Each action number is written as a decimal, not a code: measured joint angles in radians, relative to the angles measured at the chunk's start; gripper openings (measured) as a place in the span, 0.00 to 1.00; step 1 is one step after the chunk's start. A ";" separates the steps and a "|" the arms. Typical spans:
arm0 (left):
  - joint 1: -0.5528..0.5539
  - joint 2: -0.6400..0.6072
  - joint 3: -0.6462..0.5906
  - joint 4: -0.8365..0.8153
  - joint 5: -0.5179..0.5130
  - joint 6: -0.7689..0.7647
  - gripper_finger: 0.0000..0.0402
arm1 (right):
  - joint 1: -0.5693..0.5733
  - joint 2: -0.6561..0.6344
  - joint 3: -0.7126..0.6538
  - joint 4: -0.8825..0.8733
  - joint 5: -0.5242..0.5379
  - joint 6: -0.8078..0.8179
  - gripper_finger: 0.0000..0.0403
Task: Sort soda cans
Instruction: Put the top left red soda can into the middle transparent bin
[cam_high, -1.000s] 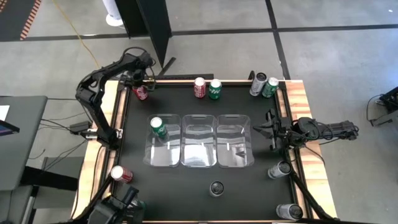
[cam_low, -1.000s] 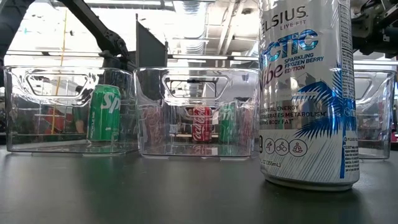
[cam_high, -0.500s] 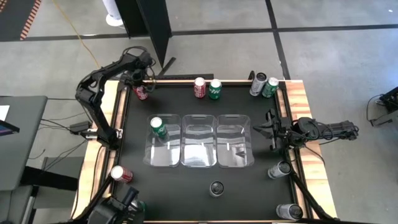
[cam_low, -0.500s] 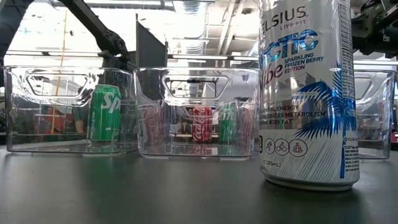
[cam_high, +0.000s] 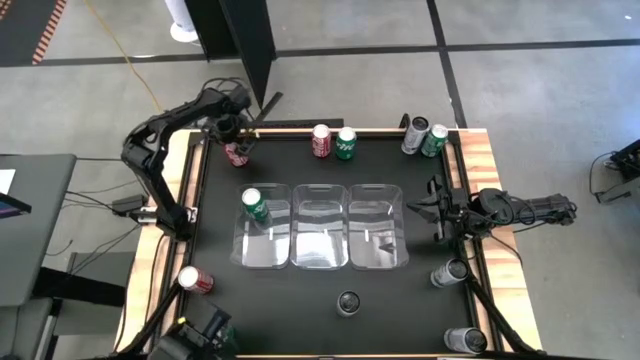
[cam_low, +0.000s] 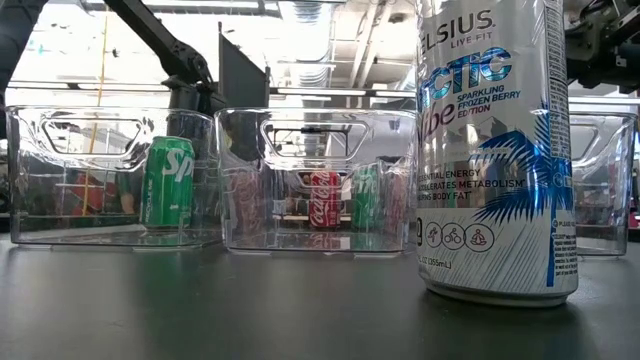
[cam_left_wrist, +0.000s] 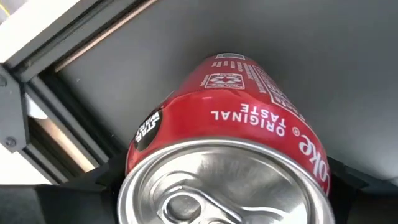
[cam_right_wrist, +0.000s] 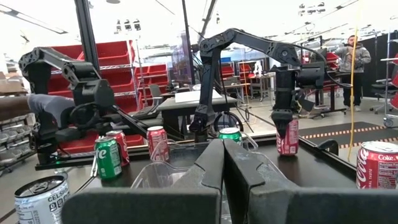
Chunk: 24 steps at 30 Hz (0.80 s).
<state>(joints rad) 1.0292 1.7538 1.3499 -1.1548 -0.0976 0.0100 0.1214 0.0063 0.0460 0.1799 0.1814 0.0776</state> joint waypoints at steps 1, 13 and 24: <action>-0.010 0.000 0.000 0.000 0.000 0.008 0.76 | -0.001 0.000 0.000 0.000 0.000 0.000 0.07; -0.105 -0.070 0.057 -0.003 -0.065 0.057 0.76 | -0.014 0.000 0.000 0.000 0.002 0.001 0.07; -0.256 -0.153 0.330 -0.142 -0.071 0.045 0.76 | -0.014 0.000 0.000 0.000 0.003 0.001 0.07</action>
<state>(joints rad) 0.7732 1.6008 1.6797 -1.2966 -0.1686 0.0546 0.1070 0.0063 0.0460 0.1800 0.1848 0.0782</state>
